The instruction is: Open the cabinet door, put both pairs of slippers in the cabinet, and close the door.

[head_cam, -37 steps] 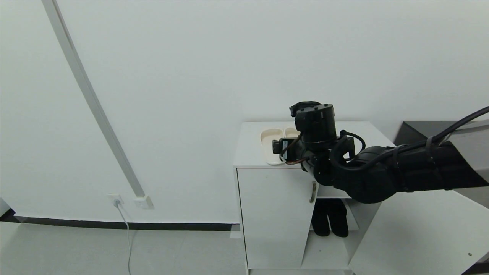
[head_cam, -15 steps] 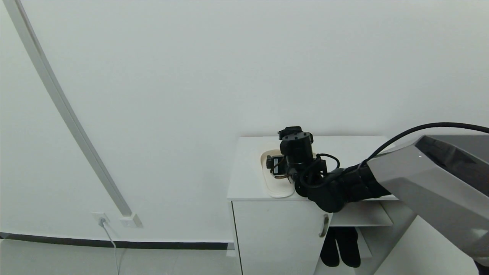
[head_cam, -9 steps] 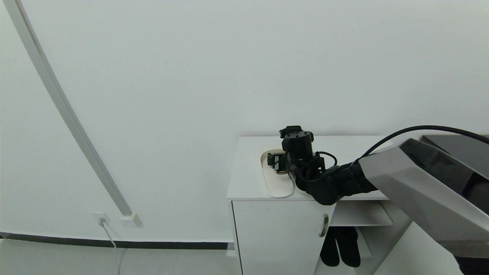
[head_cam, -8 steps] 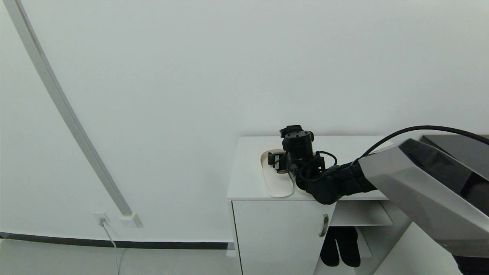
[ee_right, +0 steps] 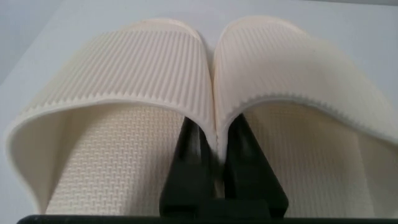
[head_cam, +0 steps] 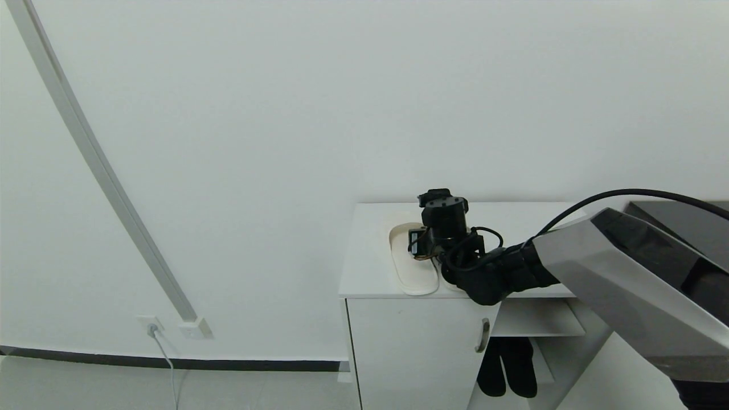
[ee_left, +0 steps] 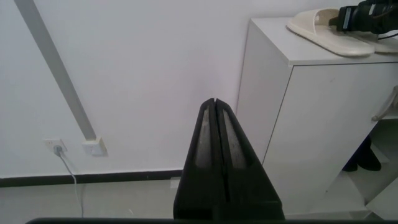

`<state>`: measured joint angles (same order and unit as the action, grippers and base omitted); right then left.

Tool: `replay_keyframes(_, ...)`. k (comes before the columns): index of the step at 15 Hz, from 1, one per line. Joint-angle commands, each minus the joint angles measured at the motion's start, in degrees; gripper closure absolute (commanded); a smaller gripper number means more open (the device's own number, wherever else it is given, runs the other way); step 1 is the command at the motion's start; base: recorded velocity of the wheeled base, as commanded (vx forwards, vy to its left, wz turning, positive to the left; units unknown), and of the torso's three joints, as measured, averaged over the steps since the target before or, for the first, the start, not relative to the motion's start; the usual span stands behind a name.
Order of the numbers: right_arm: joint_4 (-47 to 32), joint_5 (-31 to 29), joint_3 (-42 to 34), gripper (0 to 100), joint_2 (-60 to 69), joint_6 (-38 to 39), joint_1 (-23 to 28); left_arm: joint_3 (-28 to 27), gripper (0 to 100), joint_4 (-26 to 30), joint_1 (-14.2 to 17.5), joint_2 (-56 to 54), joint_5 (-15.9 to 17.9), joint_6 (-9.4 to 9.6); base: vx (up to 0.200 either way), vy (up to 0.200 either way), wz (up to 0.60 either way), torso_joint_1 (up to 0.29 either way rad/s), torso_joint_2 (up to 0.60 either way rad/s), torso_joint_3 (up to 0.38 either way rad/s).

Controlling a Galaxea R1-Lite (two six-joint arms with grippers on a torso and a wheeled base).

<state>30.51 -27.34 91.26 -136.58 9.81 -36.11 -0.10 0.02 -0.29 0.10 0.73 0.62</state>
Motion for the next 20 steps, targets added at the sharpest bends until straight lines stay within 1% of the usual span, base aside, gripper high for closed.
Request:
replay_keyframes(1, -0.1, 0.0, -1.4, 100, 2.4, 0.0, -0.4, 0.0, 100, 0.0, 0.0, 0.0, 0.0, -0.01, 0.0, 0.0, 0.0, 0.0, 0.0, 0.0)
replay_keyframes(3, -0.1, 0.1, -4.6, 100, 6.1, -0.1, -1.2, 0.0, 100, 0.0, 0.0, 0.0, 0.0, -0.01, 0.0, 0.0, 0.0, 0.0, 0.0, 0.0)
replay_keyframes(5, 0.9, 2.6, -15.0, 100, 16.2, -0.3, -3.8, 0.0, 100, 0.0, 0.0, 0.0, 0.0, -0.01, 0.0, 0.0, 0.0, 0.0, 0.0, 0.0)
replay_keyframes(6, 2.4, 4.4, -21.4, 100, 21.6, -0.3, -5.4, 0.0, 100, 0.0, 0.0, 0.0, 0.0, -0.01, 0.0, 0.0, 0.0, 0.0, 0.0, 0.0)
replay_keyframes(7, 3.4, 5.2, -24.7, 100, 24.2, -0.4, -6.1, 0.0, 100, 0.1, 0.0, 0.0, 0.0, -0.01, 0.0, 0.0, 0.0, 0.0, 0.0, 0.0)
replay_keyframes(8, 4.6, 7.0, -30.4, 100, 28.4, -0.6, -7.3, 0.0, 100, 0.1, 0.0, 0.0, 0.0, 0.08, 0.0, 0.0, 0.0, 0.0, 0.0, 0.0)
replay_keyframes(9, 5.2, 10.8, -37.5, 100, 34.5, -1.2, -8.9, 0.0, 100, 0.1, 0.0, 0.0, 0.0, 0.08, 0.0, 0.0, 0.0, 0.0, 0.0, 0.0)
replay_keyframes(10, 5.2, 12.4, -39.5, 100, 36.6, -1.3, -9.3, 0.0, 100, 0.1, 0.1, 0.0, 0.0, 0.17, 0.0, 0.0, 0.0, 0.0, 0.0, 0.0)
replay_keyframes(11, 5.0, 15.6, -43.4, 100, 40.8, -1.3, -10.0, 0.0, 100, 0.0, 0.1, 0.0, 0.0, 0.08, 0.0, 0.0, 0.0, 0.0, 0.0, 0.0)
replay_keyframes(12, 5.0, 16.5, -44.9, 100, 42.4, -1.4, -10.0, 0.0, 100, 0.1, 0.0, 0.0, 0.0, 0.08, 0.0, 0.0, 0.0, 0.0, 0.0, 0.0)
replay_keyframes(15, 5.5, 18.2, -45.4, 100, 42.7, -1.2, -8.9, 0.0, 100, 0.1, 0.1, 0.0, -0.2, -0.01, 0.0, 0.0, 0.0, 0.0, 0.0, 0.0)
replay_keyframes(20, 5.4, 18.6, -45.5, 100, 42.5, -1.2, -8.9, 0.0, 100, 0.0, 0.1, 0.0, -0.4, -0.09, 0.0, 0.0, 0.0, 0.0, 0.0, 0.0)
